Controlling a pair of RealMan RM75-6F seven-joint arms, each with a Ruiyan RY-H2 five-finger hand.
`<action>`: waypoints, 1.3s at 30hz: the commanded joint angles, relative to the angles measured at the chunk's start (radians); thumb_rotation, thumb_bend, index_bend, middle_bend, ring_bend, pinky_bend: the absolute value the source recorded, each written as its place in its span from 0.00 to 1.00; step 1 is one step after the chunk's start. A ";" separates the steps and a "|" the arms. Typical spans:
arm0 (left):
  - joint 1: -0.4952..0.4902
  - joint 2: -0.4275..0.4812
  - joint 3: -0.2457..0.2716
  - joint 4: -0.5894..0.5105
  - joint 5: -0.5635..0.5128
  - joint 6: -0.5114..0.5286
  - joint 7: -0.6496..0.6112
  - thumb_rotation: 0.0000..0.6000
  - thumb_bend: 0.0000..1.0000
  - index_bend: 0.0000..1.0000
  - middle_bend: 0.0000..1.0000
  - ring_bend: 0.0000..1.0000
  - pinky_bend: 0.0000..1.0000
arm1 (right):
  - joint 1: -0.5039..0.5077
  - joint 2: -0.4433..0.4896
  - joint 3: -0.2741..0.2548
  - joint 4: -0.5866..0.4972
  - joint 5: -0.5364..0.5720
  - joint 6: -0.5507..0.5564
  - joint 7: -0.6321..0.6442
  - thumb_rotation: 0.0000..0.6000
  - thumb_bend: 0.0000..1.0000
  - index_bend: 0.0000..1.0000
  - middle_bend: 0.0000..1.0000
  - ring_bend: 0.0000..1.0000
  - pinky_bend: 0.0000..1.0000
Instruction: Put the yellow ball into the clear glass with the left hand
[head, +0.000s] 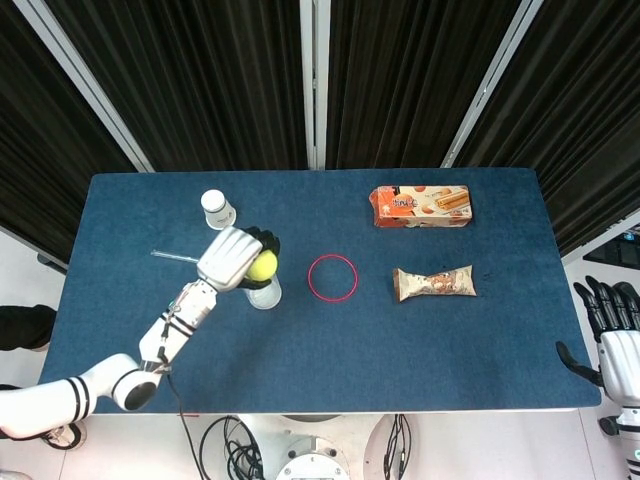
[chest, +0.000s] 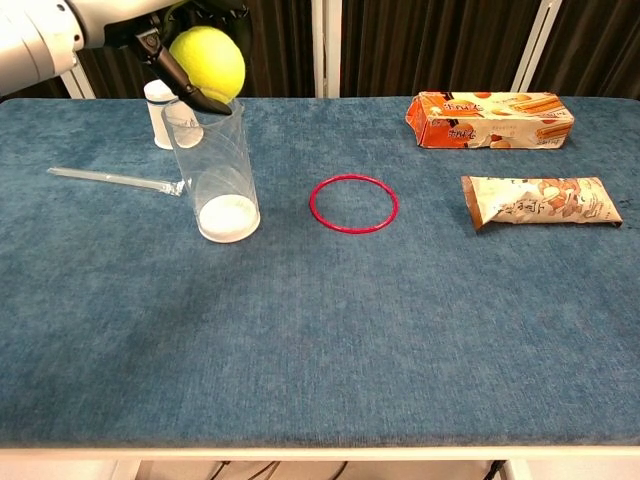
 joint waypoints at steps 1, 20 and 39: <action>0.002 0.006 0.004 -0.006 0.000 0.009 -0.009 1.00 0.21 0.49 0.44 0.40 0.61 | 0.000 0.000 0.000 -0.002 -0.002 0.001 -0.002 1.00 0.24 0.00 0.00 0.00 0.00; 0.055 0.099 0.032 -0.134 -0.006 0.096 0.026 1.00 0.16 0.36 0.34 0.30 0.48 | -0.002 0.008 0.000 -0.018 -0.005 0.006 -0.015 1.00 0.24 0.00 0.00 0.00 0.00; 0.568 0.298 0.316 -0.132 -0.020 0.468 -0.034 1.00 0.16 0.16 0.06 0.00 0.13 | 0.020 -0.028 -0.008 0.012 -0.016 -0.030 -0.016 1.00 0.24 0.00 0.00 0.00 0.00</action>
